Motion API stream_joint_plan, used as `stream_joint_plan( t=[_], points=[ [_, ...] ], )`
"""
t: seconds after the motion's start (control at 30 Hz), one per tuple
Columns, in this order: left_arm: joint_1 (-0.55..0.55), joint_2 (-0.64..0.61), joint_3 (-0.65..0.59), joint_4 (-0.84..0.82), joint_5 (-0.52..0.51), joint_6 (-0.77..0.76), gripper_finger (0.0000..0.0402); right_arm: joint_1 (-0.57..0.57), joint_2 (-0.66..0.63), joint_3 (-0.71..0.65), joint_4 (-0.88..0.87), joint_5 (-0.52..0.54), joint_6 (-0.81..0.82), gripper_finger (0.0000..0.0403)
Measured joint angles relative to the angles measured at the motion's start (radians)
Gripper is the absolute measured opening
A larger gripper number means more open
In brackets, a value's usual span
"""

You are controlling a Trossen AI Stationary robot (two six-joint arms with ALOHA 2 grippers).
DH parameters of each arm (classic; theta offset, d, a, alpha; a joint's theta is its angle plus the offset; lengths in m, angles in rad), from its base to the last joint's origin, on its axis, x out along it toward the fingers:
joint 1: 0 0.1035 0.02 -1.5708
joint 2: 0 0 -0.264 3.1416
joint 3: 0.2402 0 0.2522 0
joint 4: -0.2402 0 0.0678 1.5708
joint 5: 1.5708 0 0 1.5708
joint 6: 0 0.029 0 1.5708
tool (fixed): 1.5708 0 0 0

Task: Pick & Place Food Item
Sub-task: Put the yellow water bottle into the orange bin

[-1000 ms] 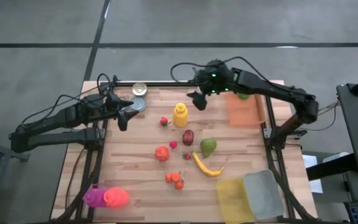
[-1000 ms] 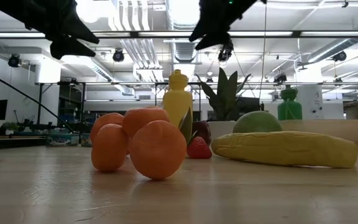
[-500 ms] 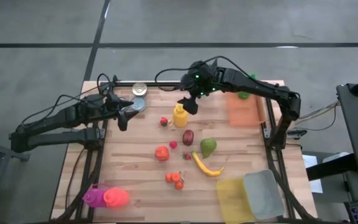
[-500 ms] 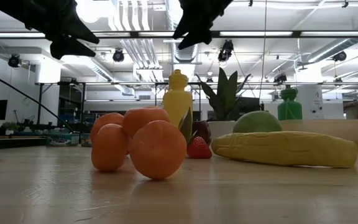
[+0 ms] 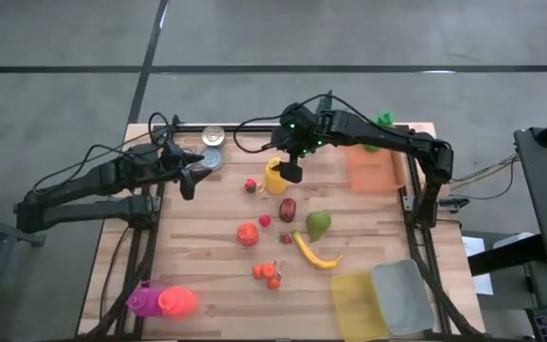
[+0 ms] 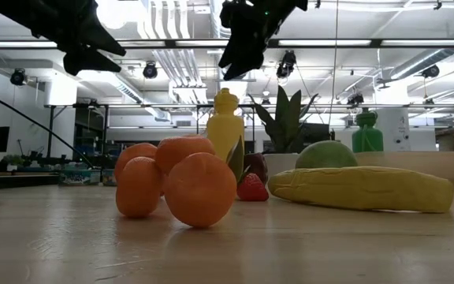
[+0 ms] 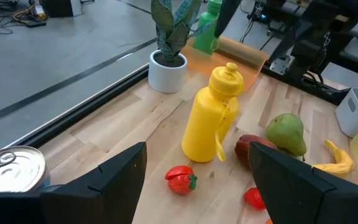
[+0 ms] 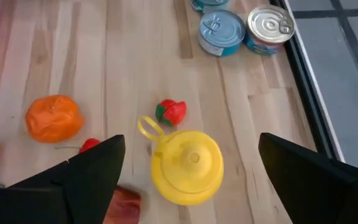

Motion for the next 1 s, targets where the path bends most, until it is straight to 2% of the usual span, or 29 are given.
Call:
stream_joint_plan(
  t=[0.37, 0.67, 1.0],
  points=[
    [0.000, 0.000, 0.000, -0.003, 0.000, 0.000, 0.0286, 0.000, 0.054, -0.017, -0.016, -0.003, -0.047, 0.0368],
    [0.000, 0.000, 0.000, -0.018, 0.000, 0.000, 0.0286, 0.000, 0.059, -0.021, -0.020, -0.003, -0.251, 0.0368],
    [0.000, 0.000, 0.000, -0.018, 0.000, 0.000, 0.0286, 0.000, 0.062, -0.033, -0.021, -0.003, -0.370, 0.0368]
  ],
)
